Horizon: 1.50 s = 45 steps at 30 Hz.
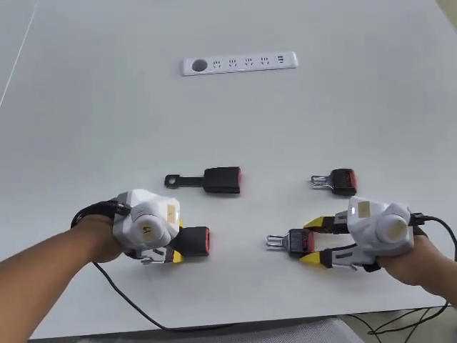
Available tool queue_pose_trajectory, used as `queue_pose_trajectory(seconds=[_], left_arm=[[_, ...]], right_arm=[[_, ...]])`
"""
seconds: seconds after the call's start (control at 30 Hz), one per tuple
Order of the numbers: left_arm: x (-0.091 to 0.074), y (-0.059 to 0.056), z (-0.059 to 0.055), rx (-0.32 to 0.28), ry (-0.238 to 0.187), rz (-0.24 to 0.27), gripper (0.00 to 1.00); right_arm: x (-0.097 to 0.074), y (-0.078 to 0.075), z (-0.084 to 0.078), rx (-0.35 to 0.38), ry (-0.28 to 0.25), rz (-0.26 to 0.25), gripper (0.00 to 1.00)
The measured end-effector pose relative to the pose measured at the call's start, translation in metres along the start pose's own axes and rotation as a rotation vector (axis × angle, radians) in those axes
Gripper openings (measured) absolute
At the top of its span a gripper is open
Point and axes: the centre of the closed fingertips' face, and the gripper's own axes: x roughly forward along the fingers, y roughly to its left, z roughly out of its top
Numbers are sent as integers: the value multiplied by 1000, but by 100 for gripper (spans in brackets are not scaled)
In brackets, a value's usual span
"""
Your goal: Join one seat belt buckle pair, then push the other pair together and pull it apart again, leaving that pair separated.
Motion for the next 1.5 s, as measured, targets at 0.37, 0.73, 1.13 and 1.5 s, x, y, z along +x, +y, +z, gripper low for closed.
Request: queue_pose_trajectory(seconds=[0.37,0.73,1.13,1.5], left_arm=[[0,0,0,-15,5,8,34],[0,-1,1,-20,11,7,34],[1,-2,4,27,12,7,33],[3,-2,5,25,21,-1,33]], right_arm=[[47,14,42,-35,-17,26,34],[75,27,68,-67,-22,43,34],[80,30,72,-70,-18,56,33],[90,34,83,-47,8,27,33]])
